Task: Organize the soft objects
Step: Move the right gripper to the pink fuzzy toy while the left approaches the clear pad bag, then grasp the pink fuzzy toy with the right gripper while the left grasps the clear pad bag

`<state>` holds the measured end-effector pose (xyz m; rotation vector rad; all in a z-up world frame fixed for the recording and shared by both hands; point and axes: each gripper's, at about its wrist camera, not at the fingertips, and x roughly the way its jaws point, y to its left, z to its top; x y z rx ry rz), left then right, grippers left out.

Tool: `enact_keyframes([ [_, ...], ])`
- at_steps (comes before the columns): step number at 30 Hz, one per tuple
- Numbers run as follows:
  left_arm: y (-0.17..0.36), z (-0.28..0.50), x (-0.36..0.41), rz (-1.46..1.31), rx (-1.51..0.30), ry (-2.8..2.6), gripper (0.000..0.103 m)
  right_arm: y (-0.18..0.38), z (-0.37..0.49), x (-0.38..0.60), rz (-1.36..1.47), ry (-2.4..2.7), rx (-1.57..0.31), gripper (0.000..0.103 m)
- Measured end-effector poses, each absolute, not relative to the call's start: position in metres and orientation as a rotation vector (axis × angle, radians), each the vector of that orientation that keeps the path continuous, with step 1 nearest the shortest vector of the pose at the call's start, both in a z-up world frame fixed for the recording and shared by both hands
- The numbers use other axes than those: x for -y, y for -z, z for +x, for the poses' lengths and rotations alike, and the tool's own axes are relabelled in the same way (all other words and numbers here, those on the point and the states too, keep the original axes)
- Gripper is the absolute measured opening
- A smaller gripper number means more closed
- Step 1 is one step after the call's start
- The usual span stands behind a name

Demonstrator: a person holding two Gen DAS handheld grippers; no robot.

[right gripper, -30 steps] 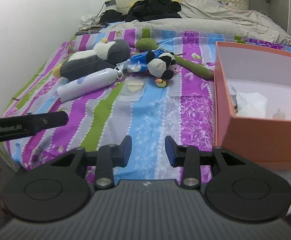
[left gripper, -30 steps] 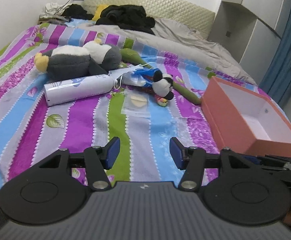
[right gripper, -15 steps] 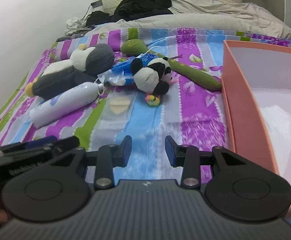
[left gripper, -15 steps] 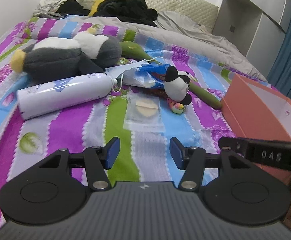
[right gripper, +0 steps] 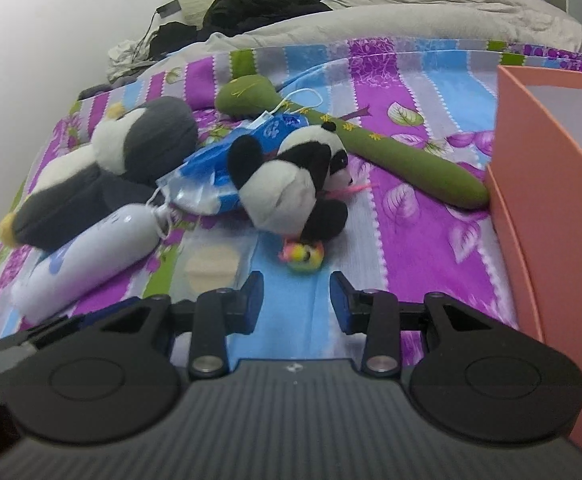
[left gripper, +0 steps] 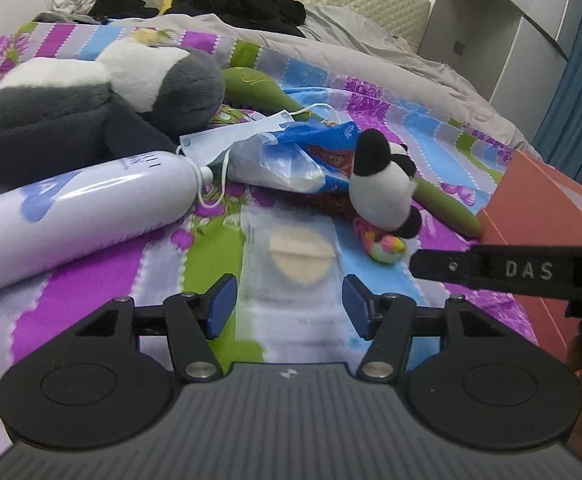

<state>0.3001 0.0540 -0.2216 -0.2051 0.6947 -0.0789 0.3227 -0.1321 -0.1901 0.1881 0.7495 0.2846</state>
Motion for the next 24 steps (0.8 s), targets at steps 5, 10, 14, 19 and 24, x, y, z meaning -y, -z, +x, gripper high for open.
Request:
enact_keyframes([
  [5, 0.231, 0.324, -0.056, -0.219, -0.695, 0.124, 0.068, 0.203, 0.348, 0.124, 0.196, -0.279, -0.759, 0.040],
  [10, 0.243, 0.337, -0.050, -0.194, -0.700, 0.140, 0.066, 0.215, 0.364, 0.117, 0.179, -0.276, -0.764, 0.042],
  [14, 0.248, 0.339, -0.046, -0.160, -0.700, 0.140, 0.055, 0.221, 0.370, 0.113, 0.150, -0.280, -0.767, 0.040],
  [19, 0.248, 0.338, -0.046, -0.152, -0.706, 0.119, 0.036, 0.220, 0.370, 0.111, 0.118, -0.273, -0.769, 0.033],
  [24, 0.245, 0.336, -0.051, -0.197, -0.718, 0.114, 0.018, 0.215, 0.364, 0.112, 0.105, -0.277, -0.778, 0.033],
])
